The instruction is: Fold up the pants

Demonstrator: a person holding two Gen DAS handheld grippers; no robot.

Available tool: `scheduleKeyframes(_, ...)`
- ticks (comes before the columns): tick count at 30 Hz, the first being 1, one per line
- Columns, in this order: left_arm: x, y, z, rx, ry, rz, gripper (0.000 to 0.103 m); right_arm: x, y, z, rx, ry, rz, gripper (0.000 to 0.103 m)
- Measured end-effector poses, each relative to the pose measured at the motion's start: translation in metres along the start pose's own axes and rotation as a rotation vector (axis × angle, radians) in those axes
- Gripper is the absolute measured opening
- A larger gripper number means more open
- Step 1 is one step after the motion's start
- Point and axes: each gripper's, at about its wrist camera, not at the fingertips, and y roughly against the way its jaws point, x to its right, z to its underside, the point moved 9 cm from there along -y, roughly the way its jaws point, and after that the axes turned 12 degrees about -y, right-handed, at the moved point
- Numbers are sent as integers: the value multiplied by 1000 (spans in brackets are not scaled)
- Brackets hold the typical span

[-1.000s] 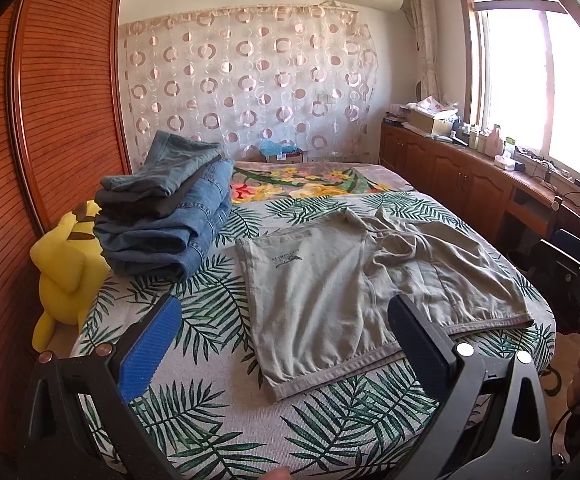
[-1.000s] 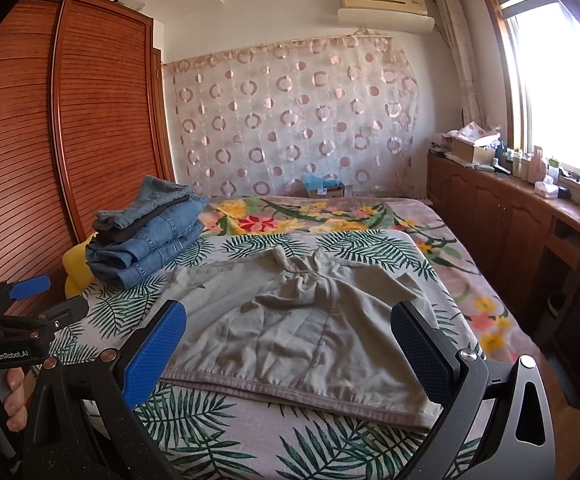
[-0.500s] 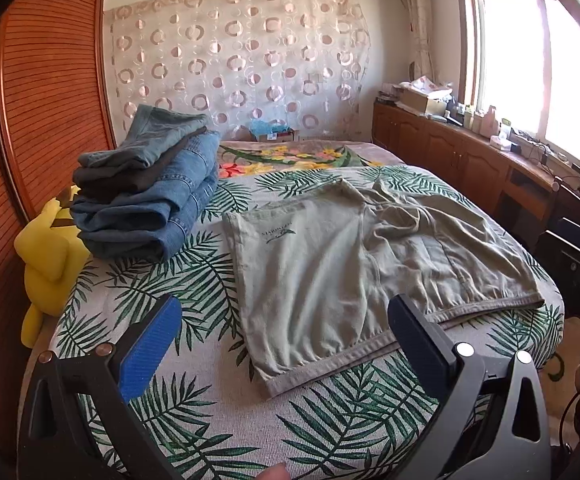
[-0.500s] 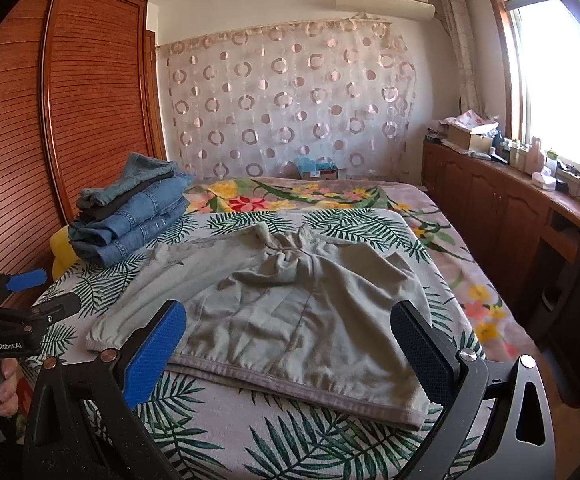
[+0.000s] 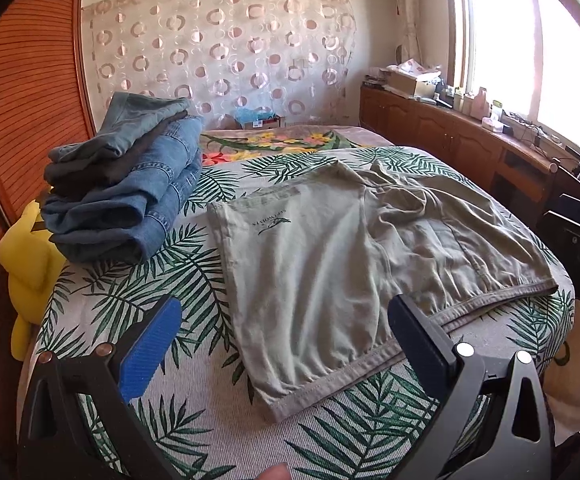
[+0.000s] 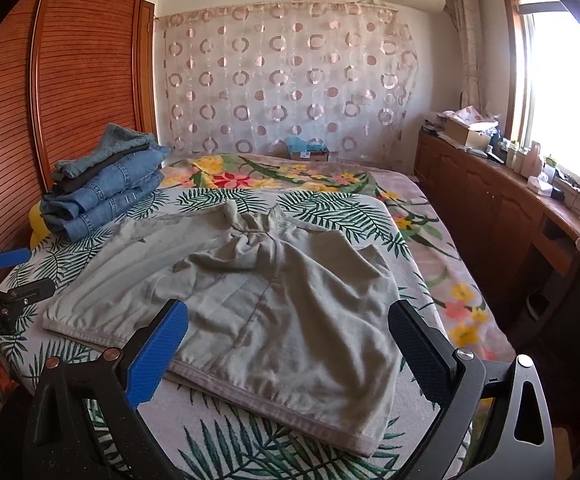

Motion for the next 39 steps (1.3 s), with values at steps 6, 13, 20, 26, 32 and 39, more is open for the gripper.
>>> scheduleKeyframes(6, -1, -9, -5, -7, -12, 13, 103, 18, -3, -12, -11, 5, 10, 94)
scheduleKeyframes(13, 2, -17, -6, -21, -10, 27, 103, 40, -24, -31, -53, -33, -3, 77)
scheduleKeyframes(20, 8, -28, -8, -40, -23, 39, 103, 57, -53, -42, -135, -30, 10, 50)
scheduleKeyframes(26, 12, -37, -13, -52, -28, 57, 103, 72, -76, -48, -234, -58, 38, 38)
scheduleKeyframes(32, 15, -42, -10, -66, -31, 62, 103, 78, -87, -54, -323, -91, 42, 31)
scheduleKeyframes(39, 16, -44, -3, -82, -28, 66, 103, 81, -72, -57, -364, -72, 39, 26)
